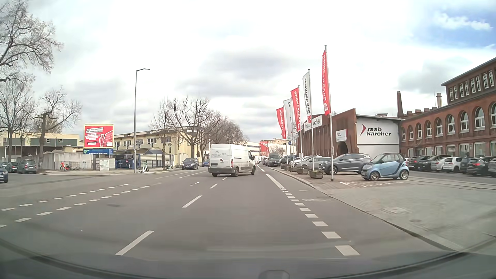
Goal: Follow the waypoints while adhering to traffic rules and regulations
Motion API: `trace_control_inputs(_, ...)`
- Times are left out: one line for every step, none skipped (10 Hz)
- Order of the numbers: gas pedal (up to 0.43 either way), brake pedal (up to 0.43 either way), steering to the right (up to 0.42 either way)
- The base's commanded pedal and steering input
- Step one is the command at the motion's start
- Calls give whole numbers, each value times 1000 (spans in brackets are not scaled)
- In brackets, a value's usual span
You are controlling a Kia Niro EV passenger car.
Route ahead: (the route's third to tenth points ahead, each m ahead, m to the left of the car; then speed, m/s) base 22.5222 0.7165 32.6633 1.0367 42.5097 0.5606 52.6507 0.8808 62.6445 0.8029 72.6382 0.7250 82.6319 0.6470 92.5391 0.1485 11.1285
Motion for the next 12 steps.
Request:
trace_control_inputs(0,165,-1)
trace_control_inputs(0,165,-1)
trace_control_inputs(0,165,0)
trace_control_inputs(0,165,0)
trace_control_inputs(0,171,-1)
trace_control_inputs(0,159,0)
trace_control_inputs(0,152,0)
trace_control_inputs(0,146,0)
trace_control_inputs(0,122,0)
trace_control_inputs(0,122,0)
trace_control_inputs(0,116,0)
trace_control_inputs(0,104,0)
